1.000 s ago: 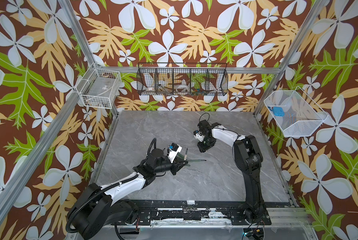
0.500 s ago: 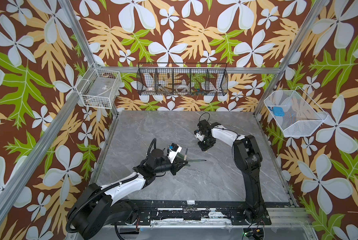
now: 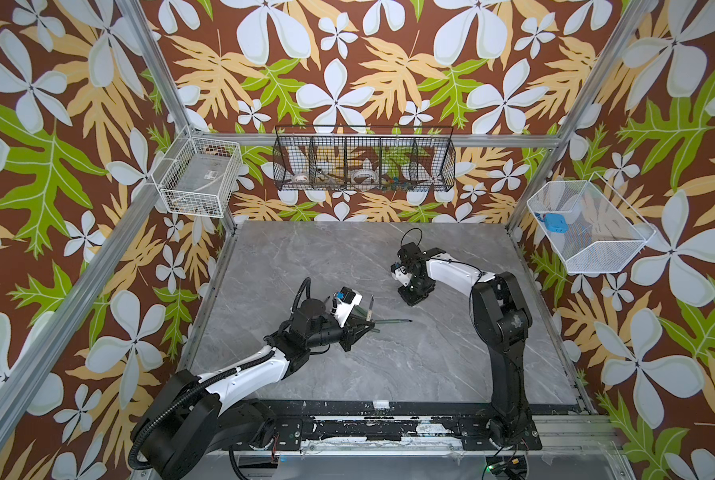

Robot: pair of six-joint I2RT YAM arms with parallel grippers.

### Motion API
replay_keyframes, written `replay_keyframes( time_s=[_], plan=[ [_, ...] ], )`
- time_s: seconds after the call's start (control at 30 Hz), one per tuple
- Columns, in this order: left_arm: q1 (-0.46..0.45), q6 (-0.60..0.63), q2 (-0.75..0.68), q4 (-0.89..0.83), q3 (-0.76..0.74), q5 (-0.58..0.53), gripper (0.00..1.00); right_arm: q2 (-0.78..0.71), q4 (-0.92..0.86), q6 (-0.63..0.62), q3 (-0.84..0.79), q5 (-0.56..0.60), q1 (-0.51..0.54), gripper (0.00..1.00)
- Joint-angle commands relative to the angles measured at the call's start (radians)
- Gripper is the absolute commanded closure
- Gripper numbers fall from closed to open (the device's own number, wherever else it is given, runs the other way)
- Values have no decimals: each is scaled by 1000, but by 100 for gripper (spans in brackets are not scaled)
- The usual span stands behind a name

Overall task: Insert the pens into the pen caps
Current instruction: 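Close the right gripper on the cream cap and lift it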

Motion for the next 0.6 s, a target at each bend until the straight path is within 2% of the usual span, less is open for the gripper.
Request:
replay_keyframes(
  time_s=[0.0, 0.3, 0.4, 0.5, 0.57],
  plan=[
    [-1, 8, -8, 28, -3, -5, 100, -37, 42, 26, -29, -52, 0, 82],
    [-19, 30, -18, 12, -5, -48, 100, -219, 207, 51, -170, -300, -30, 83],
    [-49, 60, -19, -10, 0, -106, 100, -307, 294, 47, -242, -386, -34, 83],
    [-107, 111, -8, -53, 16, -215, 100, -416, 428, 68, -346, -497, -36, 84],
    [-121, 112, 6, -45, 18, -224, 100, -493, 540, 96, -422, -563, -33, 84]
  ],
)
